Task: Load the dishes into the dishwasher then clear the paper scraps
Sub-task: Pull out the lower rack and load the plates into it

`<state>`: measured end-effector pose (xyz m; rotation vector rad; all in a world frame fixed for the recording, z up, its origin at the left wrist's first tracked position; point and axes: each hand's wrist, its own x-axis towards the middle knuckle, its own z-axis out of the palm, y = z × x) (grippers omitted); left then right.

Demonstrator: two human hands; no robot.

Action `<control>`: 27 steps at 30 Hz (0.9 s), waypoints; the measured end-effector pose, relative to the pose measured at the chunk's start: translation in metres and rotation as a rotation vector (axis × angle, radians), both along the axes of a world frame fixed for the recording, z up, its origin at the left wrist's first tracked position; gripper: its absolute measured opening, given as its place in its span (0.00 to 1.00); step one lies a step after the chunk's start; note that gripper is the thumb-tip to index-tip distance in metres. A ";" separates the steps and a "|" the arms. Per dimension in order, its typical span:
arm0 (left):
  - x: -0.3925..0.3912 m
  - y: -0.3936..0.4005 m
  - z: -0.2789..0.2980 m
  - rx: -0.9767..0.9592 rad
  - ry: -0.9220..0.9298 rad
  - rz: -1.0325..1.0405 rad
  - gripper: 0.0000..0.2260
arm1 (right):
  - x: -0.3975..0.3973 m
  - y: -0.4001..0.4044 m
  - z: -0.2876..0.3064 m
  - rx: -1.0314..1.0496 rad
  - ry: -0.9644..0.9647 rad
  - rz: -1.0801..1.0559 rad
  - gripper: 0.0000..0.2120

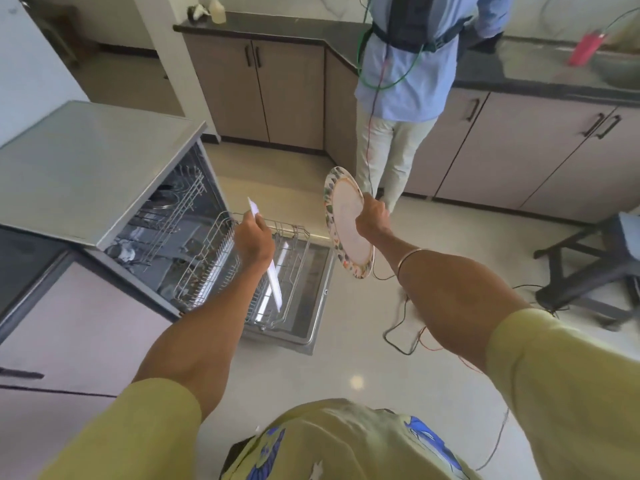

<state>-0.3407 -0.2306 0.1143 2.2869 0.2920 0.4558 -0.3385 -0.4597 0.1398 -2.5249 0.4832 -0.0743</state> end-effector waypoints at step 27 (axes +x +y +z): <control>0.217 -0.047 -0.083 -0.130 0.232 0.123 0.10 | 0.249 -0.016 -0.080 -0.048 0.225 0.264 0.22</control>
